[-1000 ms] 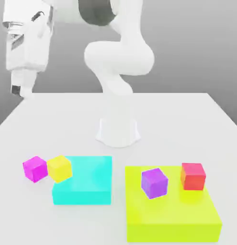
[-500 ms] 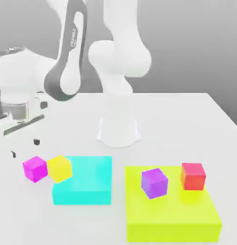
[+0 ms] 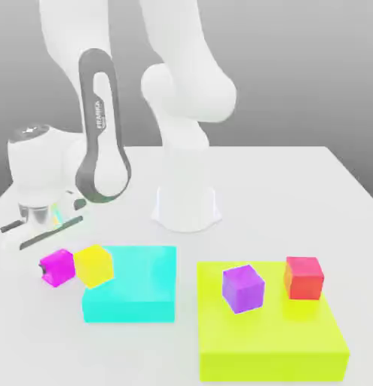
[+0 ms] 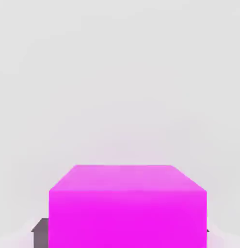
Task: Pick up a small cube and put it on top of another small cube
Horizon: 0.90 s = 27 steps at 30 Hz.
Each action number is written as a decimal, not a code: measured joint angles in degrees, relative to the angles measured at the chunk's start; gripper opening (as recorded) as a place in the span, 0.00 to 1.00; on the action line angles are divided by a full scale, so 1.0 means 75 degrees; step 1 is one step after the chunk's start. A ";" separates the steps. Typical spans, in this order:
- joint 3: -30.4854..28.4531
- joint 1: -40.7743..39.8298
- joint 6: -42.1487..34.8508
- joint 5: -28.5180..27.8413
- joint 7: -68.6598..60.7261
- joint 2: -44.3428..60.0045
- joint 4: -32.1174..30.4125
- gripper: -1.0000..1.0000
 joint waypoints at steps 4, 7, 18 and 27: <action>-0.0209 0.0120 -0.0850 -0.0353 0.0260 -0.1025 -0.0176 0.00; -0.0163 0.0096 -0.1508 -0.0667 0.0398 -0.1665 -0.0191 0.00; 0.1368 0.2335 -0.3212 -0.0550 -0.1595 -0.2582 0.0804 0.00; 0.3018 0.4917 -0.4293 0.0447 -0.3328 -0.3453 0.1028 0.00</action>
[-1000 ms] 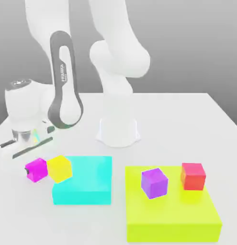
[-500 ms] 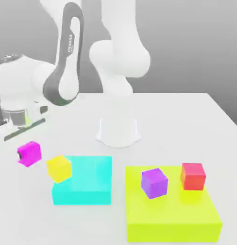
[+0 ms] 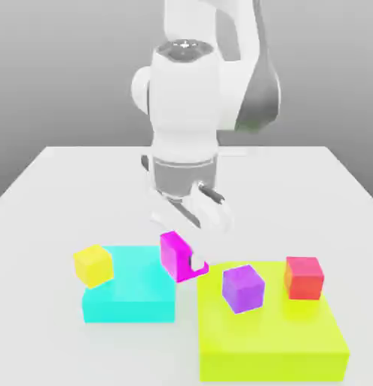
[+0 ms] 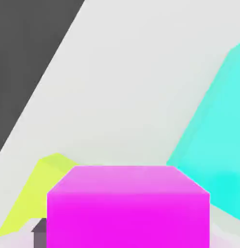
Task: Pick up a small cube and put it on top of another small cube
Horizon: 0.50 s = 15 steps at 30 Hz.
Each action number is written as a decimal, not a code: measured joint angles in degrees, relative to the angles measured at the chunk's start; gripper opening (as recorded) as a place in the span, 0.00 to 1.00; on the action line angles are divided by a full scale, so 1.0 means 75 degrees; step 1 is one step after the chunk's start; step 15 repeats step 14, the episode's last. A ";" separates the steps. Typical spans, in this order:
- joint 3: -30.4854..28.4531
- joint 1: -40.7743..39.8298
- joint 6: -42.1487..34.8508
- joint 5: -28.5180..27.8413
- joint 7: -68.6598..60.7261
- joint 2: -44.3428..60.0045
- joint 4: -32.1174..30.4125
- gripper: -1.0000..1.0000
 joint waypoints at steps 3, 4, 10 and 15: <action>0.0576 0.0876 -0.0346 0.0288 -0.0546 -0.0248 0.0072 0.00; 0.0758 0.1178 -0.0458 0.0382 -0.0752 -0.0335 0.0099 0.00; 0.1280 0.1327 0.0695 -0.0122 -0.0573 0.0676 -0.0111 0.00; 0.1308 0.1306 0.0930 -0.0236 -0.0485 0.0877 -0.0156 1.00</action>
